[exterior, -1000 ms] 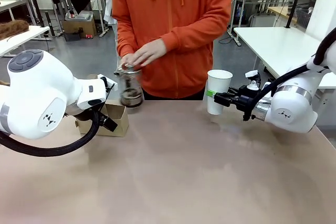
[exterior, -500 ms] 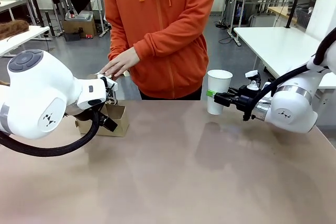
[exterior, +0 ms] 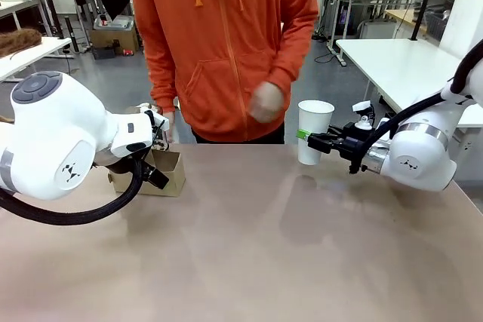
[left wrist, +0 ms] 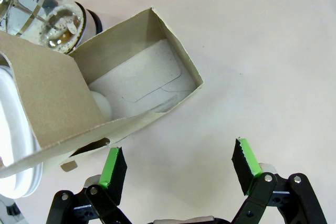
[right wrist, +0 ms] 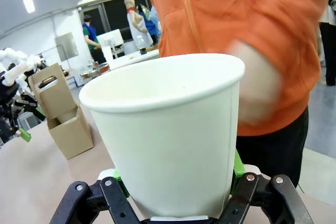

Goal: Pour a drink into a cup and package it in a carrier.
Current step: When a person places the Paper Cup Lid on the 600 ml Paper Cup , lift the 600 ml Paper Cup.

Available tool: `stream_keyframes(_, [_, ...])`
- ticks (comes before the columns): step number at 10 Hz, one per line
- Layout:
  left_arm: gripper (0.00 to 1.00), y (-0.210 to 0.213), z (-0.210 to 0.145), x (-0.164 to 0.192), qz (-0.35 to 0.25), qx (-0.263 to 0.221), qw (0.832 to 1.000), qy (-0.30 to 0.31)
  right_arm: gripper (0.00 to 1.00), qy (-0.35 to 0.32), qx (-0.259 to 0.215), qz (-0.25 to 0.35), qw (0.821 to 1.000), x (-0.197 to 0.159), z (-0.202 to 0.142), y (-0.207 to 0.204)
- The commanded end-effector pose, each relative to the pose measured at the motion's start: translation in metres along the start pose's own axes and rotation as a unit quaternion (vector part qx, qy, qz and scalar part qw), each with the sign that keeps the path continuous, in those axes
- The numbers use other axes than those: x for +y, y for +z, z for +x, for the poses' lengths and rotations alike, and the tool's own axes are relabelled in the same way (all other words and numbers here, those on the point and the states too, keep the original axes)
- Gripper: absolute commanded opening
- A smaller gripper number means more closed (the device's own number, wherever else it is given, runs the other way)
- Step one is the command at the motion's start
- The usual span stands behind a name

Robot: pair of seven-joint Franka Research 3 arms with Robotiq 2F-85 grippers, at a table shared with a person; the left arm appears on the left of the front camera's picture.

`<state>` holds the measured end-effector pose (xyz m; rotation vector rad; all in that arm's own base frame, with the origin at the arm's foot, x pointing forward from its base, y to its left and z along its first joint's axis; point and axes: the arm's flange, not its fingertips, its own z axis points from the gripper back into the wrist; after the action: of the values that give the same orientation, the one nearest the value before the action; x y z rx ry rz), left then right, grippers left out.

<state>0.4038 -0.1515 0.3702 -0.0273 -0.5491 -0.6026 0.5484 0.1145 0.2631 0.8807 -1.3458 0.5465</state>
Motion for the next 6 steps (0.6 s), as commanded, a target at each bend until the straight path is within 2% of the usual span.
stream_keyframes(1, [1.0,0.0004,-0.0001,0.0001,0.0,-0.001,1.0,0.0,0.8,0.002,-0.003,0.001,1.0,0.0021,0.0039,-0.001])
stream_keyframes(6, [1.0,0.0004,-0.0001,0.0001,0.0,-0.001,1.0,0.0,0.8,0.002,-0.003,0.001,1.0,0.0021,0.0039,-0.001])
